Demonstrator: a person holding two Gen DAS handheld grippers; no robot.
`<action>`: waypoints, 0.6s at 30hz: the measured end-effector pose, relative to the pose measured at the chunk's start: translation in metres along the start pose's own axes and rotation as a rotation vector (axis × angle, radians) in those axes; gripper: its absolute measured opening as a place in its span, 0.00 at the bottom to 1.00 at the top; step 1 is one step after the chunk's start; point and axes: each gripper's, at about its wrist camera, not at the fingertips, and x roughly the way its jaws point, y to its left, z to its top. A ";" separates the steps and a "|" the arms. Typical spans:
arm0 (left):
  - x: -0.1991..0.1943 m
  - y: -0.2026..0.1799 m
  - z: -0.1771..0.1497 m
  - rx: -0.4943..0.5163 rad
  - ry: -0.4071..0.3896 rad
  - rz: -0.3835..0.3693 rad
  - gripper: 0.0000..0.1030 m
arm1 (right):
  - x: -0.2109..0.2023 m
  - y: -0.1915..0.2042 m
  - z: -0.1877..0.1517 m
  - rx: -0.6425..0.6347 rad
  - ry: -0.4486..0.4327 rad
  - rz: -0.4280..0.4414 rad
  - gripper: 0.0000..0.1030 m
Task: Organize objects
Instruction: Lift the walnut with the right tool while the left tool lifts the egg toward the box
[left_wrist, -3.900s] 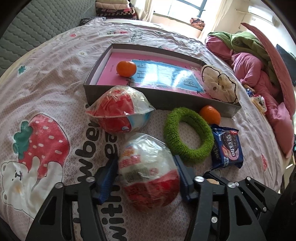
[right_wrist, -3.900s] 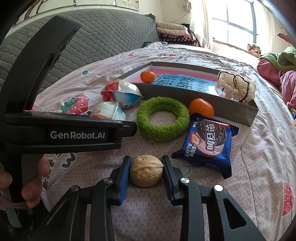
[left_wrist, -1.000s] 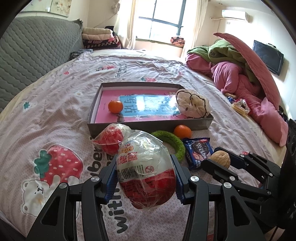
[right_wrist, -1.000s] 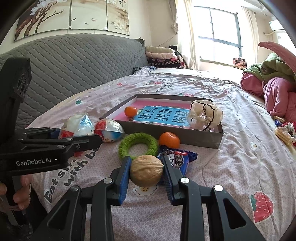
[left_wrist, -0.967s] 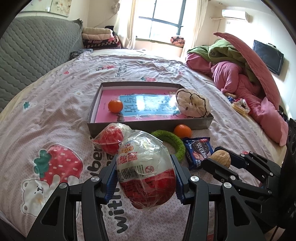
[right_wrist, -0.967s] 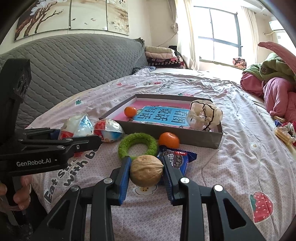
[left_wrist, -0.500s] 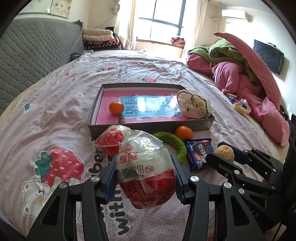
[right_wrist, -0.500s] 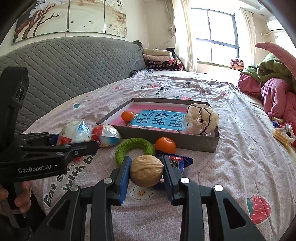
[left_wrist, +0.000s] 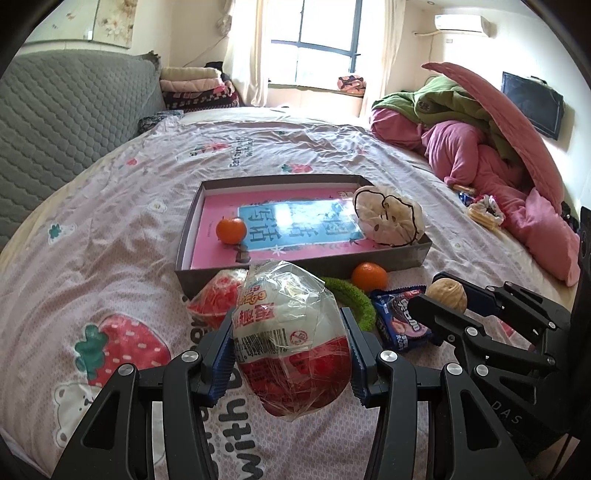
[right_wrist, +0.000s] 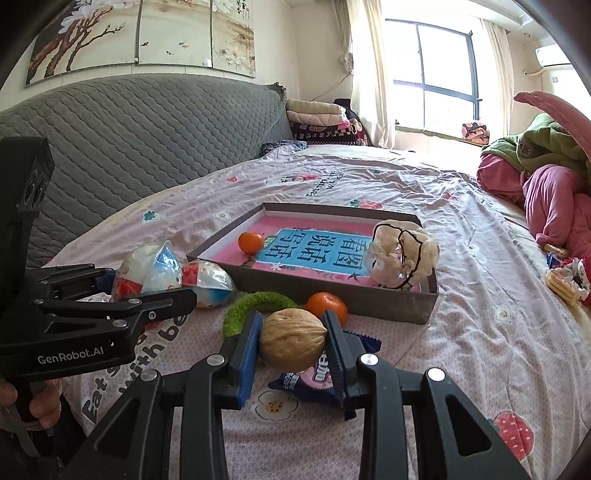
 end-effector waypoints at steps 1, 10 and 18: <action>0.001 0.000 0.002 0.005 -0.002 0.001 0.51 | 0.001 0.000 0.001 -0.003 0.001 0.000 0.33; 0.008 0.000 0.020 0.031 -0.018 0.014 0.51 | 0.006 -0.001 0.012 -0.032 0.001 -0.006 0.33; 0.017 0.001 0.026 0.043 -0.016 0.010 0.51 | 0.013 -0.002 0.021 -0.046 0.001 0.001 0.33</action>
